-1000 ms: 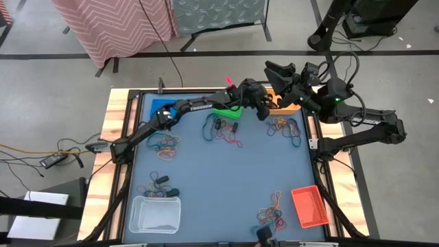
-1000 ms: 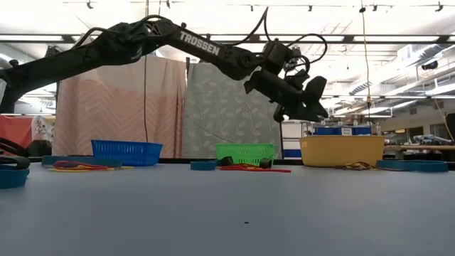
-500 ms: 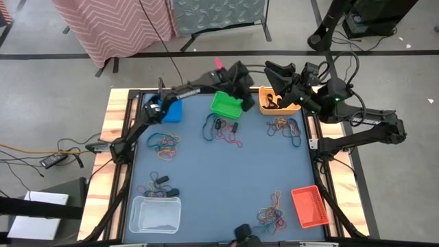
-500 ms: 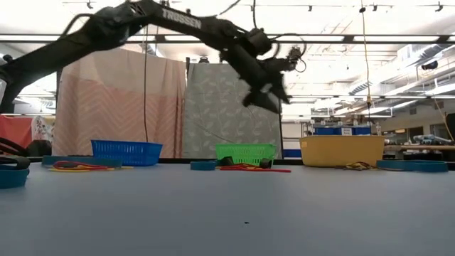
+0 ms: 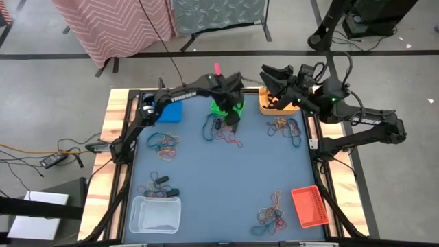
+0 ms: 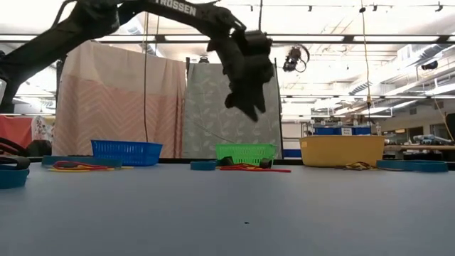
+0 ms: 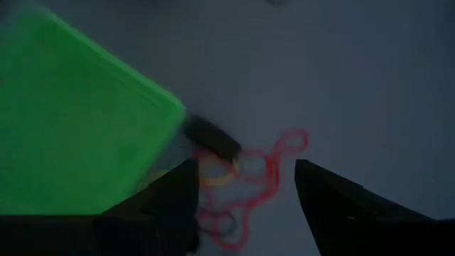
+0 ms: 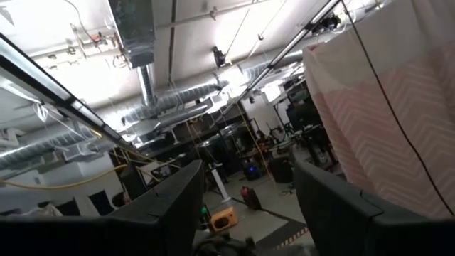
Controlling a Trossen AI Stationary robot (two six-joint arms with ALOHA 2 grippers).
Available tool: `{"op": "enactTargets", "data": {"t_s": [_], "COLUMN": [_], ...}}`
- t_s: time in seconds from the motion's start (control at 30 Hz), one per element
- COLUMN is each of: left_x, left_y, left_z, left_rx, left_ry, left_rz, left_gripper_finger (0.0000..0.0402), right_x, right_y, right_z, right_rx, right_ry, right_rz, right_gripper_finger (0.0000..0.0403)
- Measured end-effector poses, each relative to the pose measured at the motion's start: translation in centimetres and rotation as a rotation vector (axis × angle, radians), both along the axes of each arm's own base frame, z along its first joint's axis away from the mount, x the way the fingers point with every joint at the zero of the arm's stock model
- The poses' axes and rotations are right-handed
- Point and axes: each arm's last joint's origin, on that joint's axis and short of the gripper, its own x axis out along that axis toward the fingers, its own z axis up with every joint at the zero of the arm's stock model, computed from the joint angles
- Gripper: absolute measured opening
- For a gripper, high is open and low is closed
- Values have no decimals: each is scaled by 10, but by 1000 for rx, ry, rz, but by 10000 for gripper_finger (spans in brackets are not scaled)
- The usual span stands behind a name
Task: Sort rubber bands into baskets
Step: Put the black rubber band into the yellow bin
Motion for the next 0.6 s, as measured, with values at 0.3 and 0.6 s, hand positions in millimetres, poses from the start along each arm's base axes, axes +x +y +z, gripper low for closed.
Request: {"op": "enactTargets", "data": {"t_s": [0.3, 0.6], "left_x": [-59, -83], "left_y": [-29, -32], "left_z": [-19, -45], "left_rx": [72, 101], "left_ry": [-142, -129], "left_rz": [234, 477], "left_gripper_finger": [234, 228], "right_x": [1, 1], "right_y": [1, -1], "right_z": [-2, -3], "right_rx": [3, 6], "right_ry": [19, 29], "right_rz": [8, -7], "right_gripper_finger": [231, 231]}}
